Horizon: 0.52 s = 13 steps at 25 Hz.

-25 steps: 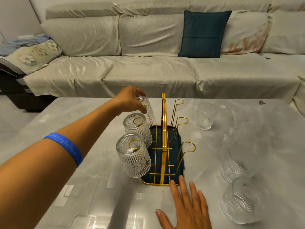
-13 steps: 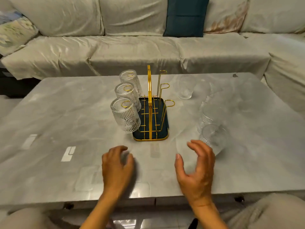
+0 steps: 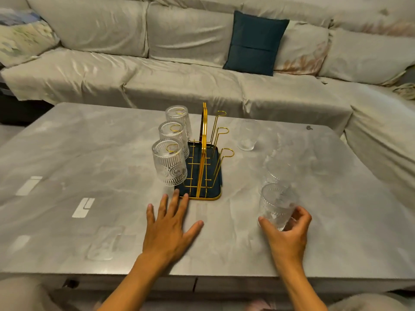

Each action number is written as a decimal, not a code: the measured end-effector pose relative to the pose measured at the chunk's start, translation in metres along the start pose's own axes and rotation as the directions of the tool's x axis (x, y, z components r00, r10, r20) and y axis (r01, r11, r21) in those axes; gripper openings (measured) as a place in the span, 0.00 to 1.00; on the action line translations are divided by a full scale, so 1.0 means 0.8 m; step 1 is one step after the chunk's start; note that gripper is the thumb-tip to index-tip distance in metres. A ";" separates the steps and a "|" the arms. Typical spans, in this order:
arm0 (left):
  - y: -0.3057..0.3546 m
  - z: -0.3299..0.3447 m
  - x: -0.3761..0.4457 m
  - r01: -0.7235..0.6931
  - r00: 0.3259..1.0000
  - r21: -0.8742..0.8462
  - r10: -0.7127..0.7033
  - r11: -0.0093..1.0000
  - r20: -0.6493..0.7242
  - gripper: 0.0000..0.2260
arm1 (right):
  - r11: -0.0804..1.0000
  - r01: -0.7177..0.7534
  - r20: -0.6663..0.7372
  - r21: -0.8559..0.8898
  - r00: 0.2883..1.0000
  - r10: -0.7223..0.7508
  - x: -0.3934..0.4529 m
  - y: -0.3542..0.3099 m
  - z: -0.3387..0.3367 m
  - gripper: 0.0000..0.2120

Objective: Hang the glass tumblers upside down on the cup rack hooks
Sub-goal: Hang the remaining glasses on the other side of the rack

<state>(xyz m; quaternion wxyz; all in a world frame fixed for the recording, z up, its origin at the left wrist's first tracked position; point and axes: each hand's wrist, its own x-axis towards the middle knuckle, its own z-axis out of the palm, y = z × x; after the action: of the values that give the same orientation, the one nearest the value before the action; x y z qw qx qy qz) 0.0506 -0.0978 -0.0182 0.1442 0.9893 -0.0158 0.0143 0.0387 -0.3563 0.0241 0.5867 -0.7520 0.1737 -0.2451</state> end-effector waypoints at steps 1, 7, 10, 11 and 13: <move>0.000 0.000 0.000 0.003 1.000 -0.003 -0.003 1.000 -0.005 0.36 | 0.998 0.043 0.024 0.047 0.999 -0.045 -0.001 -0.006 -0.003 0.36; -0.001 0.002 0.000 -0.002 1.000 0.019 0.003 1.000 -0.029 0.36 | 0.951 0.111 0.196 0.290 0.965 -0.172 0.051 -0.108 -0.011 0.32; 0.000 0.002 -0.002 0.013 1.000 0.025 -0.012 1.000 -0.022 0.36 | 0.925 0.005 0.219 0.379 0.971 -0.095 0.084 -0.148 -0.010 0.32; 0.000 0.003 -0.003 0.025 1.000 0.029 -0.025 0.999 -0.018 0.37 | 0.937 0.037 0.228 0.349 0.966 -0.123 0.090 -0.157 -0.006 0.31; 0.000 0.003 -0.001 0.036 0.999 0.044 -0.035 0.998 -0.002 0.38 | 0.954 0.167 0.246 0.249 0.942 -0.230 0.098 -0.172 0.002 0.27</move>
<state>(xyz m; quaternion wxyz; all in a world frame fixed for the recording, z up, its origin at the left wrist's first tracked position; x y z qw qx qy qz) 0.0497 -0.0987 -0.0208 0.1228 0.9923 0.0022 0.0128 0.1005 -0.3633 0.1696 0.6582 -0.7212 -0.0146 -0.2155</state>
